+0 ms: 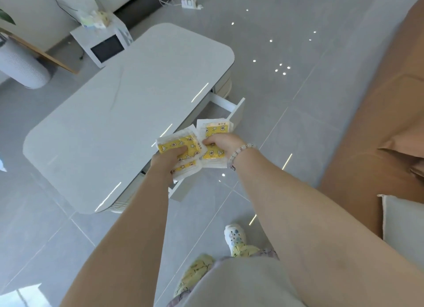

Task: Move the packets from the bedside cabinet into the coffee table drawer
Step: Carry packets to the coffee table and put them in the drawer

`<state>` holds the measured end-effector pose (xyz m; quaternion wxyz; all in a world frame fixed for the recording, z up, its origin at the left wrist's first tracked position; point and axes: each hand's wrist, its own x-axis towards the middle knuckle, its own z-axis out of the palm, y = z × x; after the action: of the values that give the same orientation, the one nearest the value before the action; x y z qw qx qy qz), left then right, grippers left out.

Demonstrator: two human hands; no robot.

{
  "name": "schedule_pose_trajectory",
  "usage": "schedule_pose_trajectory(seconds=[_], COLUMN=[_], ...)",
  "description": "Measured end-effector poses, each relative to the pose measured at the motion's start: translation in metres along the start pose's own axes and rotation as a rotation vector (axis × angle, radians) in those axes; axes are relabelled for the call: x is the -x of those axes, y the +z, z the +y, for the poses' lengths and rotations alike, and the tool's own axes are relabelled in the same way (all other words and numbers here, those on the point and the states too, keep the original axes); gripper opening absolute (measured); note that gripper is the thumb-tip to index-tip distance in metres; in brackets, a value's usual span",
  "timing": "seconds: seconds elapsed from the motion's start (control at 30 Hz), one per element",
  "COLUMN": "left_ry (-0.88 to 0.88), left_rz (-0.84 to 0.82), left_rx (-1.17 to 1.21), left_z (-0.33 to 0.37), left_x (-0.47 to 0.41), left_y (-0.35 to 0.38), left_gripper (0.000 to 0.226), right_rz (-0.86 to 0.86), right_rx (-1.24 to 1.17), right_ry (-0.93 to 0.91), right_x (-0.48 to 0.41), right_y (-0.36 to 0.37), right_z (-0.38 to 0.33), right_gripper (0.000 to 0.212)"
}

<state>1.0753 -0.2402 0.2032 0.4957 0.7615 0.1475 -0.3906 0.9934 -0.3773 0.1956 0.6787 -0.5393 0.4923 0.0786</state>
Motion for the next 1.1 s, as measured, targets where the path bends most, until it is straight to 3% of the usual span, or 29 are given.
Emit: schedule_pose_trajectory(seconds=[0.2,0.4,0.67,0.8,0.93,1.1], left_ry=[-0.018,-0.108,-0.091,-0.101,-0.105,-0.232], left_rz=[0.028,0.007,-0.008,0.004,0.007,0.006], left_rx=[-0.021,-0.047,0.008,0.024,-0.004,-0.024], left_z=[0.024,0.042,0.114,0.150,0.176,0.162], left_x=[-0.020,-0.058,-0.120,-0.149,-0.177,-0.202], left_y=[0.017,0.021,0.033,0.039,0.061,0.087], left_gripper=[0.036,0.060,0.035,0.017,0.018,0.014], right_rz=[0.003,-0.002,0.072,0.094,0.125,0.135], right_rx=[-0.019,-0.008,0.101,0.103,0.062,0.106], right_ry=[0.015,0.068,0.066,0.110,0.169,0.268], right_x=[-0.025,-0.055,-0.109,-0.138,-0.168,-0.207], right_y=[-0.009,-0.001,0.007,0.012,0.009,-0.007], right_z=[-0.019,-0.039,-0.122,-0.151,-0.165,-0.153], right_gripper=[0.040,0.044,0.036,0.050,0.053,0.057])
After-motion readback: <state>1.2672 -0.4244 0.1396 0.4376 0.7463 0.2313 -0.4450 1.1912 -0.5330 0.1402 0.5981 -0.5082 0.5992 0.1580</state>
